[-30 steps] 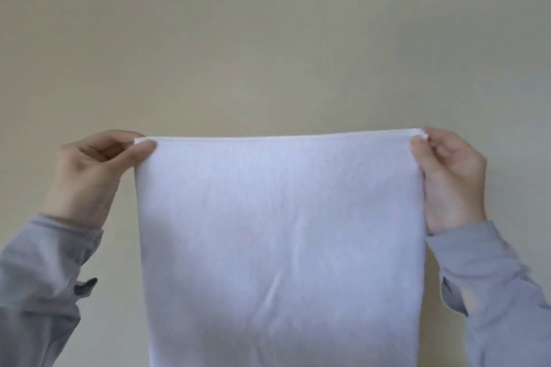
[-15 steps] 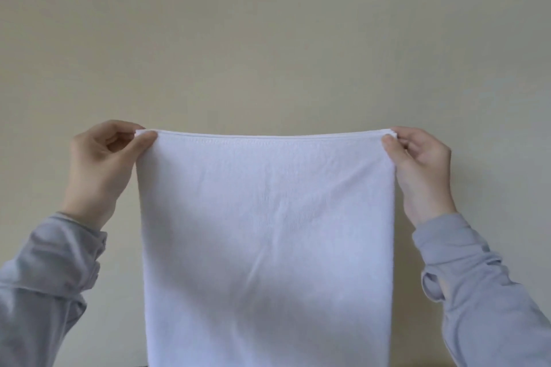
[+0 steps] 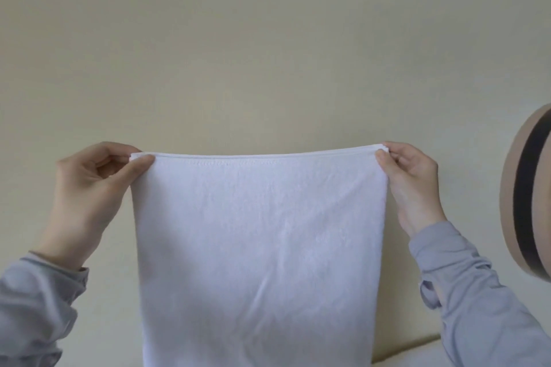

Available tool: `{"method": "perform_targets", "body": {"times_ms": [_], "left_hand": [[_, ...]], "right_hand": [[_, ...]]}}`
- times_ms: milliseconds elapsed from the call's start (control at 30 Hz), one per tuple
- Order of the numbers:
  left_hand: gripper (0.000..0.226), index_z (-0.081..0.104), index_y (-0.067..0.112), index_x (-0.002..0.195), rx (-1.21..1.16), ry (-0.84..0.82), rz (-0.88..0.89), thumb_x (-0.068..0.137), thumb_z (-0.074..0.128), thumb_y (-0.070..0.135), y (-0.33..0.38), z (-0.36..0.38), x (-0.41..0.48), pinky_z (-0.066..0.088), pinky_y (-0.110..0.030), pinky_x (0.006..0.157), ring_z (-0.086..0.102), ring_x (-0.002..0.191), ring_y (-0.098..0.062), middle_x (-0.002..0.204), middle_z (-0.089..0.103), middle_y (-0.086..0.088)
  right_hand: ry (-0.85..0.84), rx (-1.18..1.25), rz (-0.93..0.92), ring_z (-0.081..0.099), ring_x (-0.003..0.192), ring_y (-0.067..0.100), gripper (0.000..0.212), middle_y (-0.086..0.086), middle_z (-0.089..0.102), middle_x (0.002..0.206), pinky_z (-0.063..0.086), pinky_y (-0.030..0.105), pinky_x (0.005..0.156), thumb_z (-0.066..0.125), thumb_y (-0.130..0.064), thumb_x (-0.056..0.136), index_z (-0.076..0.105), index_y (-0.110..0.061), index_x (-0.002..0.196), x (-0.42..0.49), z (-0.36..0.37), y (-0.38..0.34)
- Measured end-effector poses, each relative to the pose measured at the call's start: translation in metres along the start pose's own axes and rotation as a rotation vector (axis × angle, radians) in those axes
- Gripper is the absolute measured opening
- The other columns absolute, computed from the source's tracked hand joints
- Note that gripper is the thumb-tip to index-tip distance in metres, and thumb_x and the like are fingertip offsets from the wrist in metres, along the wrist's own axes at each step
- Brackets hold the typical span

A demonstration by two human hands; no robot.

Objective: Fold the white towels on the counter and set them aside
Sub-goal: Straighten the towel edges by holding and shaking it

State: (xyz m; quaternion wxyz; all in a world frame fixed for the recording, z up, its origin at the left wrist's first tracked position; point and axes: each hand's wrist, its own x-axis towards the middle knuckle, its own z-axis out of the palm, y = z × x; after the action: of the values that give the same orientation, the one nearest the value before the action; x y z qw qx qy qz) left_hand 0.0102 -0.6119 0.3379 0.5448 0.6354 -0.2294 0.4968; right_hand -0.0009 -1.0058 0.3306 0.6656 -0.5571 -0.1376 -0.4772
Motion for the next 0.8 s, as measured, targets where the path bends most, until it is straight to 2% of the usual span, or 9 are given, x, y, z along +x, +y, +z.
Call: {"method": "perform_targets", "body": {"times_ms": [267,367,533,667,800], "left_hand": [[0.006,0.069,0.023,0.075,0.046,-0.012,0.003,0.079,0.073,0.025,0.038,0.054,-0.024,0.047,-0.014,0.065,0.061,0.072,-0.005,0.077,0.07,0.01],[0.007,0.068,0.022,0.076,0.052,0.02,0.006,0.078,0.074,0.026,0.06,0.082,-0.036,0.047,-0.011,0.063,0.062,0.071,-0.004,0.078,0.071,0.01],[0.008,0.069,0.023,0.072,0.078,0.034,-0.025,0.075,0.075,0.022,0.097,0.13,-0.067,0.043,-0.007,0.057,0.061,0.065,-0.001,0.073,0.07,0.01],[0.008,0.068,0.022,0.071,0.102,0.054,0.008,0.074,0.075,0.025,0.126,0.15,-0.092,0.041,-0.004,0.056,0.061,0.062,0.001,0.071,0.069,0.011],[0.011,0.068,0.024,0.067,0.171,0.057,-0.043,0.074,0.076,0.023,0.127,0.142,-0.129,0.041,-0.004,0.055,0.059,0.059,0.002,0.067,0.069,0.013]], "right_hand": [[-0.037,0.016,0.015,0.057,0.089,0.016,0.018,0.006,0.063,0.093,0.045,0.029,0.084,0.06,-0.006,0.087,0.065,-0.024,0.085,0.035,-0.05,0.013],[-0.105,-0.006,0.014,0.057,0.088,0.016,0.016,0.005,0.063,0.093,0.045,0.03,0.083,0.06,-0.008,0.088,0.065,-0.023,0.086,0.064,-0.075,0.013],[-0.188,0.018,0.032,0.063,0.077,0.005,0.014,-0.009,0.07,0.082,0.051,0.017,0.072,0.059,-0.009,0.089,0.066,-0.022,0.089,0.104,-0.117,0.014],[-0.177,0.092,-0.009,0.059,0.082,0.011,0.019,-0.005,0.067,0.085,0.047,0.026,0.082,0.059,-0.005,0.088,0.064,-0.023,0.086,0.128,-0.126,0.011],[-0.298,0.024,0.001,0.054,0.084,0.015,0.021,-0.001,0.061,0.084,0.04,0.03,0.086,0.057,-0.003,0.088,0.061,-0.024,0.085,0.126,-0.097,0.028]]}}
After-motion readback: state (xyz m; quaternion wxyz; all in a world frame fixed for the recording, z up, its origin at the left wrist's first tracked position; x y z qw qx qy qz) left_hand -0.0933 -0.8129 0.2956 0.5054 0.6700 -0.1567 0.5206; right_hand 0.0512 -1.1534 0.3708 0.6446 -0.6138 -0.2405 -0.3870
